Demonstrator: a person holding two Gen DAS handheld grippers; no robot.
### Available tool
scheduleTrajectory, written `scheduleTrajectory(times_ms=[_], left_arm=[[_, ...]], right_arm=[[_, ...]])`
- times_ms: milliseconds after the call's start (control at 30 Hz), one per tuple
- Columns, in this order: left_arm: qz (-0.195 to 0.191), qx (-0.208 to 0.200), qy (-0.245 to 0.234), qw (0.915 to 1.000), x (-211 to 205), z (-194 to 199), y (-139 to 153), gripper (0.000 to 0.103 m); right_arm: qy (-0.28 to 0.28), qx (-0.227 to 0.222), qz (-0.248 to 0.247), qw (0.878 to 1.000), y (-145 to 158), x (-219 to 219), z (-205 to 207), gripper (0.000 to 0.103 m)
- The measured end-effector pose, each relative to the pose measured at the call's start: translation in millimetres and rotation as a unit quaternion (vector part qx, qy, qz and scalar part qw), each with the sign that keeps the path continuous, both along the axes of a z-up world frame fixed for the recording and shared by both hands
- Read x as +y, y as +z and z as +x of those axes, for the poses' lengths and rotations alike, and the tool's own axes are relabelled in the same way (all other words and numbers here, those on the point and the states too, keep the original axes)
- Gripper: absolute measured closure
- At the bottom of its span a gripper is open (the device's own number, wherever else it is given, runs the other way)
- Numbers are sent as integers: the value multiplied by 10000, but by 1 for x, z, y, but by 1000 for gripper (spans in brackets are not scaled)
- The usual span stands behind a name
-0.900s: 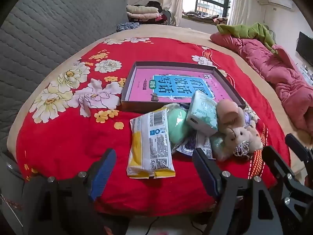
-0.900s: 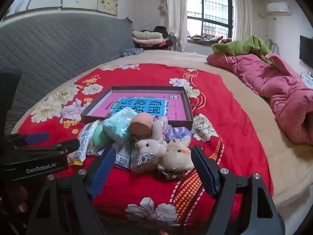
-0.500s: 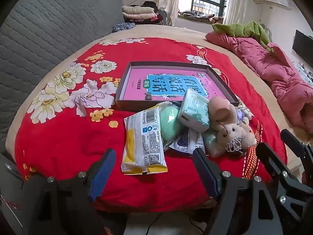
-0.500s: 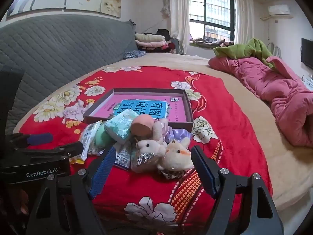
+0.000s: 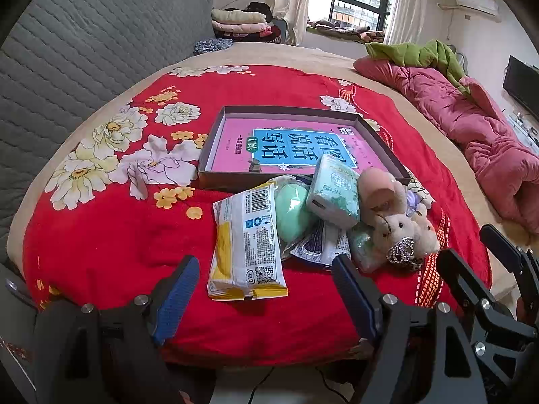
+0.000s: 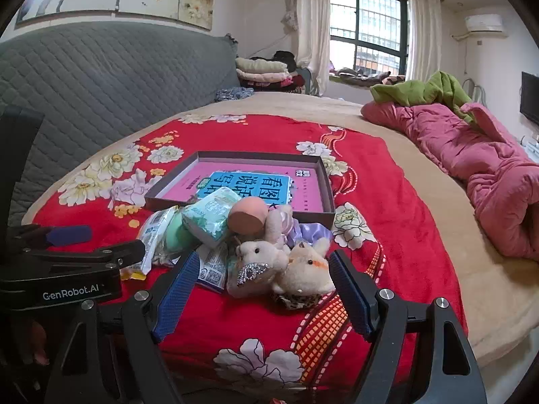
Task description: Organize soft objects
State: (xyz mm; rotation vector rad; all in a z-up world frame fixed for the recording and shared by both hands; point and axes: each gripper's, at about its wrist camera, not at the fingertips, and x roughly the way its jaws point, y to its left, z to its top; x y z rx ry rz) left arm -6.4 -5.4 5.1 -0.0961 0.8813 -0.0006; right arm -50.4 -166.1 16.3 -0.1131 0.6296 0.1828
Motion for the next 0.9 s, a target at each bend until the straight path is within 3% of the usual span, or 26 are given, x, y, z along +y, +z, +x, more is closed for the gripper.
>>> scheduleTrajectory(times_ms=[900], left_arm=[[-22,-29,-34,10000,-4,0,-1,23]], right_arm=[[-65,10,38,10000,-1,-4,1,23]])
